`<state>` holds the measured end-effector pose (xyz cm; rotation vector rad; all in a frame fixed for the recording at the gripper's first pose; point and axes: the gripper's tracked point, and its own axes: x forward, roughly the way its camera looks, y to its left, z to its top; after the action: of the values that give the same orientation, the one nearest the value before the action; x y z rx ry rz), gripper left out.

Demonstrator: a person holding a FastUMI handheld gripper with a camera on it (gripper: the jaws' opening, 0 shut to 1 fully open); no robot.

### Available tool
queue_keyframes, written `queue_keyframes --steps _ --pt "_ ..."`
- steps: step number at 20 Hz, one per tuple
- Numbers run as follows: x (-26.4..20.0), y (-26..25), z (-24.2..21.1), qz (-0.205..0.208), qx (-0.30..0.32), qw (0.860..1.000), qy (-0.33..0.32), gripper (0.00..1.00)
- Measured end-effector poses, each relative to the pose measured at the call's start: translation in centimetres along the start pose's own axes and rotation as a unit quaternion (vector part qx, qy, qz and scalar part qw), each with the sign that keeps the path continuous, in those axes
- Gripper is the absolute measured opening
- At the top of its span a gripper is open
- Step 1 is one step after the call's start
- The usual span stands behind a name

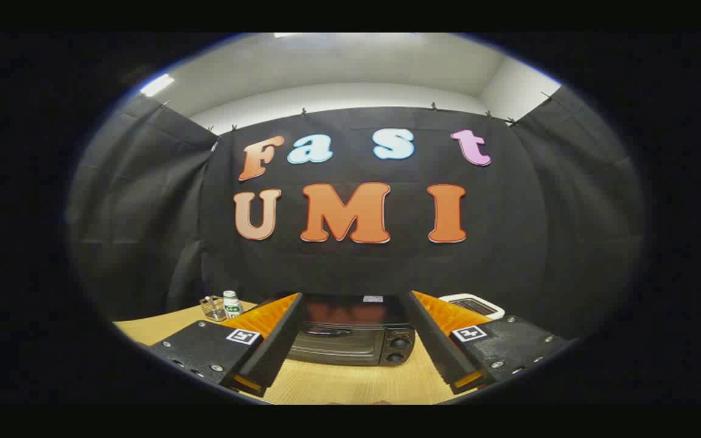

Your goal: Open the toaster oven, put the food inside, and close the toaster oven door.

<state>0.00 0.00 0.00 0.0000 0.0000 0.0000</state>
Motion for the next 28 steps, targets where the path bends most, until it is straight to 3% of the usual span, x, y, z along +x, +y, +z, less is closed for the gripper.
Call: queue_keyframes --steps 15,28 --pt "-2.1 1.1 2.1 -0.022 -0.014 1.0 -0.007 0.99" --pt "2.4 5.0 -0.4 -0.008 -0.007 0.999 0.039 0.99"
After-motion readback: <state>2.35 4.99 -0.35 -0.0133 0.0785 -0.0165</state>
